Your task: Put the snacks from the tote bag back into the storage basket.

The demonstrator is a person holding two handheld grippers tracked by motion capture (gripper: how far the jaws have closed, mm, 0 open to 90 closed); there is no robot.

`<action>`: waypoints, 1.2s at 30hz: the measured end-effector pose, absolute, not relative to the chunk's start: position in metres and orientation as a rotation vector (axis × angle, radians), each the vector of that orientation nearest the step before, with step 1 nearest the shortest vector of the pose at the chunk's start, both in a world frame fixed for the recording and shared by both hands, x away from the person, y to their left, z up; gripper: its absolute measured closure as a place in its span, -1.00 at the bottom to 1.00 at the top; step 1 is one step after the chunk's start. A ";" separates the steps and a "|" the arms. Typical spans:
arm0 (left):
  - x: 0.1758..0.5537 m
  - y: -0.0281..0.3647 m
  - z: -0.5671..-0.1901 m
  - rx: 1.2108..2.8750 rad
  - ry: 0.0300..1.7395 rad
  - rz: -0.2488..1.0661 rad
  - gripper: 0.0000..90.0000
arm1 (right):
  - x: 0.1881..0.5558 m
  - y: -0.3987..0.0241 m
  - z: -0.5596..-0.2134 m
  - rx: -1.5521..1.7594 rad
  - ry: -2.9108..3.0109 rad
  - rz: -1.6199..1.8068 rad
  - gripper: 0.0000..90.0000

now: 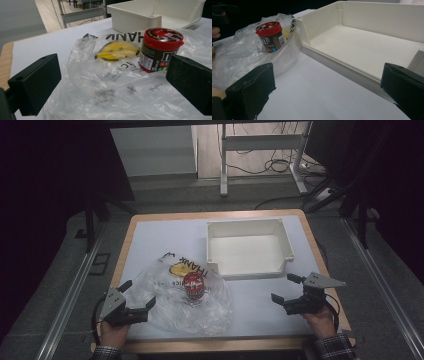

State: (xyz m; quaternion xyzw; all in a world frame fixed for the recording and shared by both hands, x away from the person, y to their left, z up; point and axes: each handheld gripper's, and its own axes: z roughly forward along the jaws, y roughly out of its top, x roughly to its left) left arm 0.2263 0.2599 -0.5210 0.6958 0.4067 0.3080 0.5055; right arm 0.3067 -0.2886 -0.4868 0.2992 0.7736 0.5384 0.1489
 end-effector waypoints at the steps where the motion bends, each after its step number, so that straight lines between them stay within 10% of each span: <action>1: 0.226 0.260 -0.521 1.680 0.982 0.744 -1.00 | 0.306 -0.289 -0.487 0.863 2.221 1.557 -1.00; 36: 0.226 0.258 -0.521 1.673 0.985 0.748 -1.00 | 0.303 -0.272 -0.482 0.767 2.221 1.535 -1.00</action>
